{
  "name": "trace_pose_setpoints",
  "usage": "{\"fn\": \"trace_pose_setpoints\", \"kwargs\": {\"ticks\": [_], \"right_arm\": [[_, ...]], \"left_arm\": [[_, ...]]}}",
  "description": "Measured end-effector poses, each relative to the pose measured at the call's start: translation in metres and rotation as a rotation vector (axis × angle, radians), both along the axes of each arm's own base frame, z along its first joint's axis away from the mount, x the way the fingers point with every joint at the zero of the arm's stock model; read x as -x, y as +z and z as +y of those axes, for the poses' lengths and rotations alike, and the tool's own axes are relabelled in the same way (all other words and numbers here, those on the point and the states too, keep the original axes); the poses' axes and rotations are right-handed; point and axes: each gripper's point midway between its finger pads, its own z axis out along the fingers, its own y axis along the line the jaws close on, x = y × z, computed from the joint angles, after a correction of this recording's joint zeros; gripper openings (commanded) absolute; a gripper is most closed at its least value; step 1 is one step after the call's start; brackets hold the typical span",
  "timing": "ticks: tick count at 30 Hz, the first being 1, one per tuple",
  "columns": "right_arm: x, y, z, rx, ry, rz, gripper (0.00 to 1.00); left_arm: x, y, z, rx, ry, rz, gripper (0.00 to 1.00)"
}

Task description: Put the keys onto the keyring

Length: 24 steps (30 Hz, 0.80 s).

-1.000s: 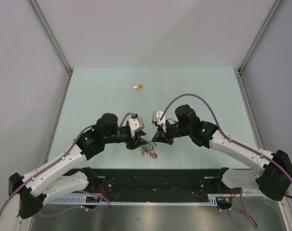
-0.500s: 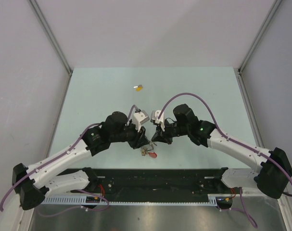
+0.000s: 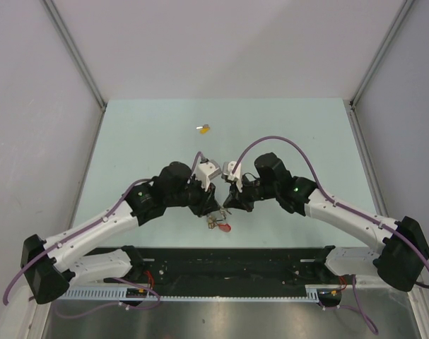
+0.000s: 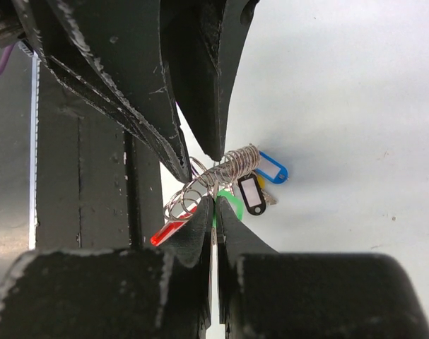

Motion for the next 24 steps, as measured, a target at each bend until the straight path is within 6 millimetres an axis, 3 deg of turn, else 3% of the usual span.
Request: {"fn": "trace_pose_setpoints", "kwargs": {"ticks": [13, 18, 24], "right_arm": [[0.002, -0.004, -0.002, 0.018, -0.006, 0.019, 0.00], [0.007, -0.004, 0.000, 0.016, 0.011, 0.021, 0.00], [0.008, -0.003, 0.000, 0.014, 0.013, 0.021, 0.00]], "left_arm": [[-0.003, -0.004, -0.001, 0.011, 0.011, -0.017, 0.26], [0.006, -0.015, 0.003, 0.046, -0.010, -0.048, 0.25], [0.011, -0.010, 0.010, 0.106, -0.005, -0.103, 0.30]]}}
